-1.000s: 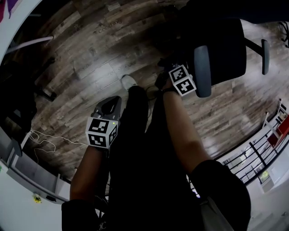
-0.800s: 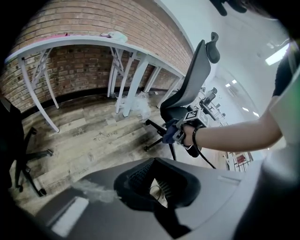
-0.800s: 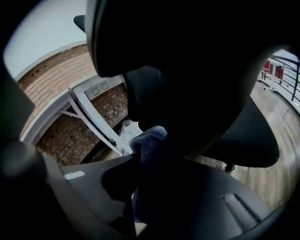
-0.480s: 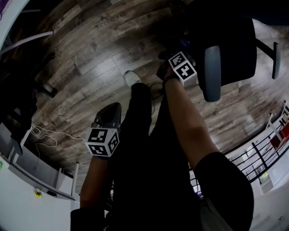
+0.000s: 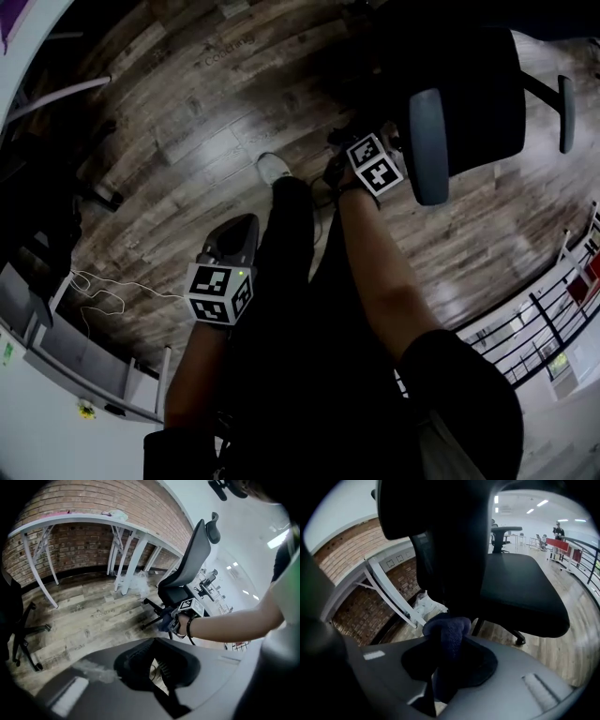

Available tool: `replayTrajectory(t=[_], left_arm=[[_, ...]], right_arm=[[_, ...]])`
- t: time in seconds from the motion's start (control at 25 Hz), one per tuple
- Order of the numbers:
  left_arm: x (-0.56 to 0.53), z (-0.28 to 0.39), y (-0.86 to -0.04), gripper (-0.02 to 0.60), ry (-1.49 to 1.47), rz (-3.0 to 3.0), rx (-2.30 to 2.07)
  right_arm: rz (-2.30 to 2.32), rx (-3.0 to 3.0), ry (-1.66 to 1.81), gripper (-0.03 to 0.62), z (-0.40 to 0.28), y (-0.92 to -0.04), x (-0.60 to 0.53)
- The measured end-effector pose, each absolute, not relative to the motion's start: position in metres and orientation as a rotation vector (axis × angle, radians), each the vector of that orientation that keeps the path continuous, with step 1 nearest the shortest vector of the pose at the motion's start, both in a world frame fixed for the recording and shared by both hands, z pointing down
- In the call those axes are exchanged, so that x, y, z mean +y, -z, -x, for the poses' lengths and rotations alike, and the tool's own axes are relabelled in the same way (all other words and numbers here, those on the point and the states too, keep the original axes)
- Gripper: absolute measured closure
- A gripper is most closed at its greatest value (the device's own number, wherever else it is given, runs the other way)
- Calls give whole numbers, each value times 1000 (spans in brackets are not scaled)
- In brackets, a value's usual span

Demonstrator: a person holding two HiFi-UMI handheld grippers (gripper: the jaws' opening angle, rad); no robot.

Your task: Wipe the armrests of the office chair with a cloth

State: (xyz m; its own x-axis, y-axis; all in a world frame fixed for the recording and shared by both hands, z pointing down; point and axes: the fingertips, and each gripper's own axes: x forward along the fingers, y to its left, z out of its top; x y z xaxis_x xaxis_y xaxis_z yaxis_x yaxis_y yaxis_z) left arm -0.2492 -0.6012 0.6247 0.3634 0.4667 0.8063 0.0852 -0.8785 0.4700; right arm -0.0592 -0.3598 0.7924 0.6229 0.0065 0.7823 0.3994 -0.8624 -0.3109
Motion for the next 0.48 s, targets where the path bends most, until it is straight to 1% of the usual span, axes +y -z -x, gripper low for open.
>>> replayTrajectory(t=[0.36,0.48], left_arm=[[-596,225,-590,575,-1469,-2358,595],[-596,220,-581,575,-1447,-2385,610]], right_arm=[[2349,-359,994,517,82,-721,-347],[2365,-252,1018,517,90,-703,-359]])
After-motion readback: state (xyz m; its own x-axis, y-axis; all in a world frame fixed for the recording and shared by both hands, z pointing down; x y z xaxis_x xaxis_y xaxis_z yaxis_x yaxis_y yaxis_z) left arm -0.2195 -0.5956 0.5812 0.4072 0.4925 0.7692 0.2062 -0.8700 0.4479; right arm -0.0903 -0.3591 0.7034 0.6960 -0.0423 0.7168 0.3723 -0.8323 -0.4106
